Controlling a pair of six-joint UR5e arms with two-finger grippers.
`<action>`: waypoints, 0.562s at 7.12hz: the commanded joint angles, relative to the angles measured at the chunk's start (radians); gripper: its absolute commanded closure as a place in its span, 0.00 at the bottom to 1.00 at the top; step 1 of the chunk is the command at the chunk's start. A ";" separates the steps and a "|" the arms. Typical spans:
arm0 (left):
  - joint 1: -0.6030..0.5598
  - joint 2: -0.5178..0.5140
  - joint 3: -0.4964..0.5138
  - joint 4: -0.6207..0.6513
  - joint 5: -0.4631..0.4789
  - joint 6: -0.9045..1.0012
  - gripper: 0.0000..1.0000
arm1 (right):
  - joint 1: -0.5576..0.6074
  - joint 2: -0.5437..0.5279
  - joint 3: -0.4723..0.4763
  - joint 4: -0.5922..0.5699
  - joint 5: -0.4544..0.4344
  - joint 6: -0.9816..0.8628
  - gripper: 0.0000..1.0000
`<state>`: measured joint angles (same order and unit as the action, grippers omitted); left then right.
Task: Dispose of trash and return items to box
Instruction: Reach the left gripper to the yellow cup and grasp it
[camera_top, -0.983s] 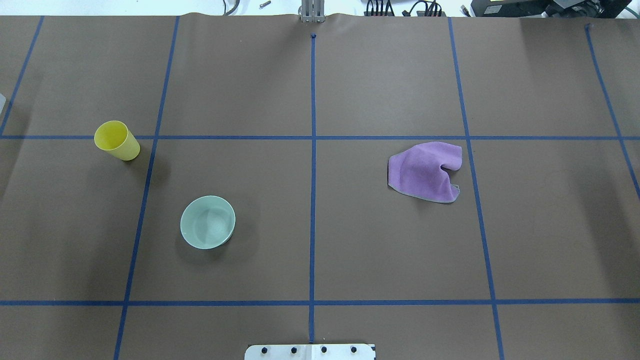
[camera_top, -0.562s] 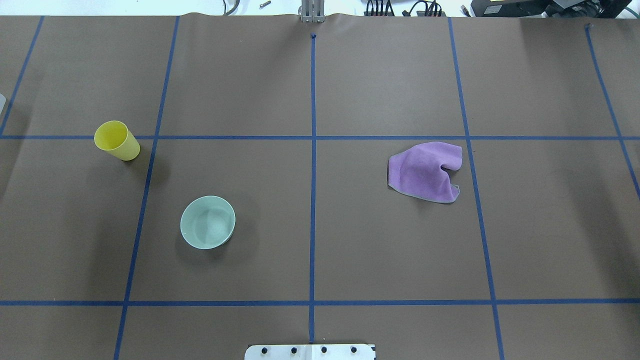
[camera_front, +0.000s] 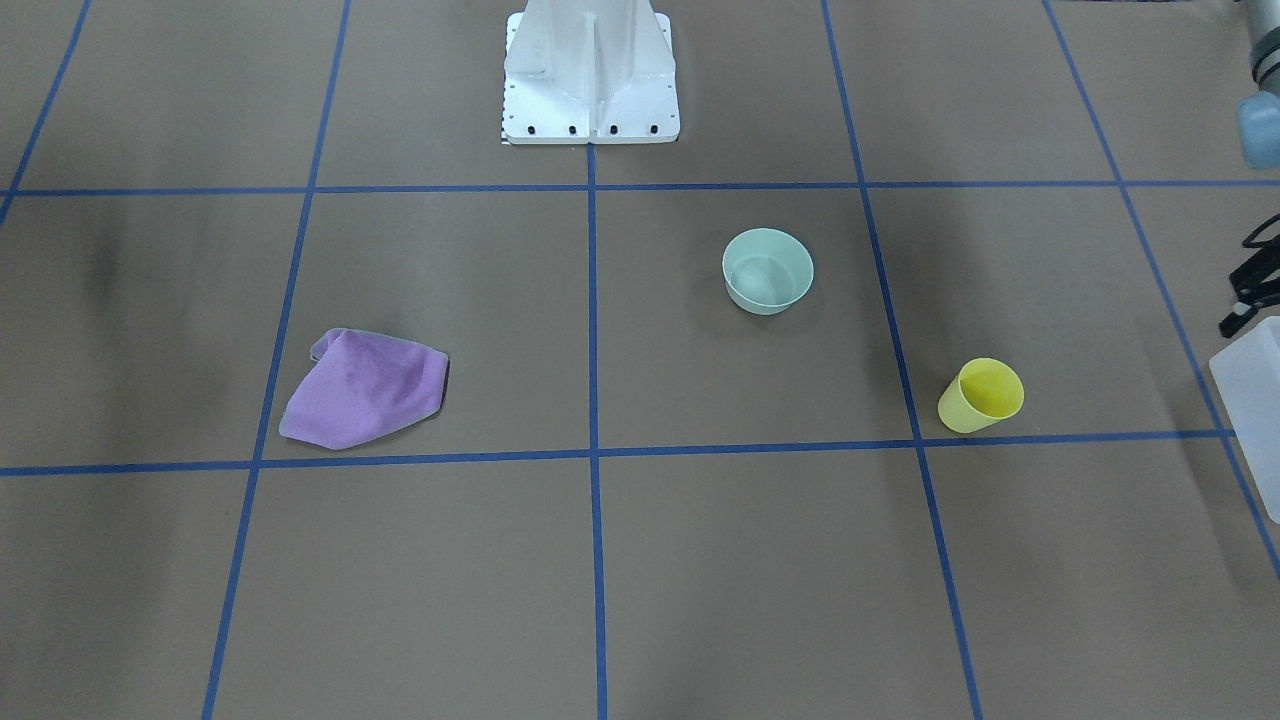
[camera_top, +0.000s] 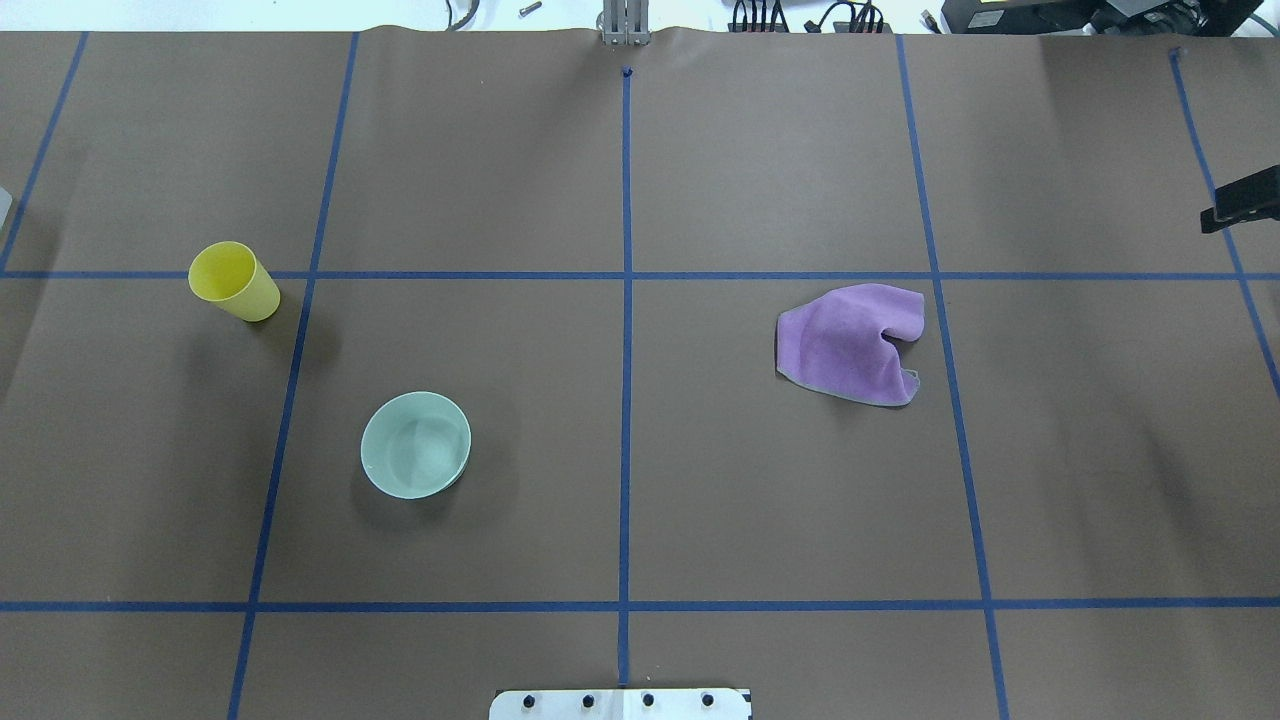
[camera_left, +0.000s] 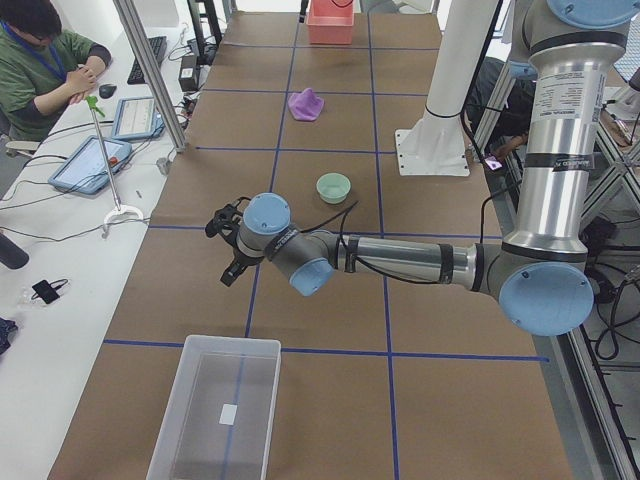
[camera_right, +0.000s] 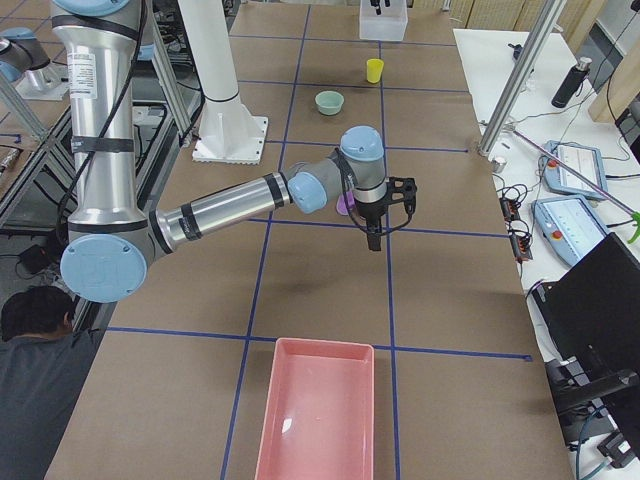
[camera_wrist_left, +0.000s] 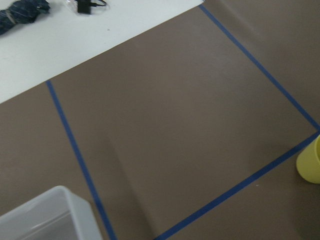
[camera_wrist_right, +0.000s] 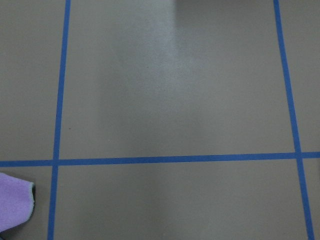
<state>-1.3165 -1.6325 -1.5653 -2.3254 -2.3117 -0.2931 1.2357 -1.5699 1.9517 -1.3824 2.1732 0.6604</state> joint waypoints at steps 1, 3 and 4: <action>0.200 -0.039 0.008 -0.015 0.177 -0.284 0.01 | -0.048 0.002 0.019 0.000 -0.027 0.053 0.00; 0.325 -0.156 0.063 -0.018 0.238 -0.495 0.03 | -0.048 0.001 0.018 0.000 -0.027 0.051 0.00; 0.338 -0.173 0.080 -0.018 0.238 -0.505 0.03 | -0.048 0.002 0.018 0.000 -0.027 0.051 0.00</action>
<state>-1.0098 -1.7668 -1.5138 -2.3419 -2.0850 -0.7452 1.1880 -1.5687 1.9700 -1.3821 2.1464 0.7113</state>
